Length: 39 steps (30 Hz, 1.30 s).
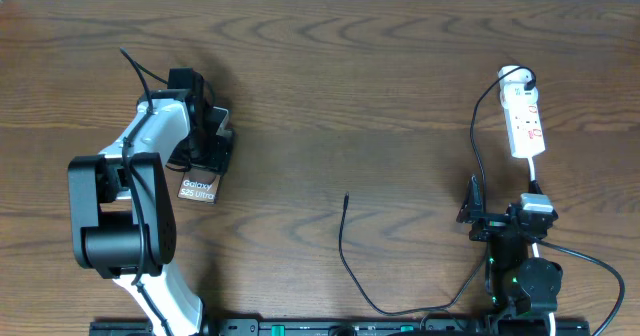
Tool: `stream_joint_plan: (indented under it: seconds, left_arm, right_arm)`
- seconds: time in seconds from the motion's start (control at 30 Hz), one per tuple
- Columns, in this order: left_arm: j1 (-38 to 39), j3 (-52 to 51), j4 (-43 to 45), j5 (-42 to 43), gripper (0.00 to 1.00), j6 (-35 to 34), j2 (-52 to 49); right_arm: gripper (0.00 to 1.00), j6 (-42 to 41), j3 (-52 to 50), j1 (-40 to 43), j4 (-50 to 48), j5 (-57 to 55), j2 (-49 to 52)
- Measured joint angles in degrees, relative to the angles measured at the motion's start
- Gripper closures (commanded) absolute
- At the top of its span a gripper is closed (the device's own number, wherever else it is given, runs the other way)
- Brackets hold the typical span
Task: Plug charger to phone and switch on socket
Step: 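Close the left gripper on the phone box and hold it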
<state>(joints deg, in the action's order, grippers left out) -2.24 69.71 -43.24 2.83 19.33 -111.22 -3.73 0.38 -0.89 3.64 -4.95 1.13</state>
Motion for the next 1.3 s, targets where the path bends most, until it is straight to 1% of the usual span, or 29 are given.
stream_joint_plan:
  seconds: [0.07,0.13,0.17,1.03,1.3]
  left_arm:
    - [0.0,0.0,0.0,0.0,0.72,0.0,0.0]
    - [0.0,0.0,0.0,0.0,0.89,0.0,0.0]
    - [0.0,0.0,0.0,0.0,0.92,0.0,0.0]
    - [0.0,0.0,0.0,0.0,0.93,0.0,0.0]
    - [0.0,0.2,-1.2,-0.2,0.93,0.0,0.0]
  right_arm:
    - [0.01,0.0,0.0,0.0,0.0,0.0,0.0]
    - [0.01,0.0,0.0,0.0,0.0,0.0,0.0]
    - [0.01,0.0,0.0,0.0,0.0,0.0,0.0]
    - [0.01,0.0,0.0,0.0,0.0,0.0,0.0]
    - [0.01,0.0,0.0,0.0,0.0,0.0,0.0]
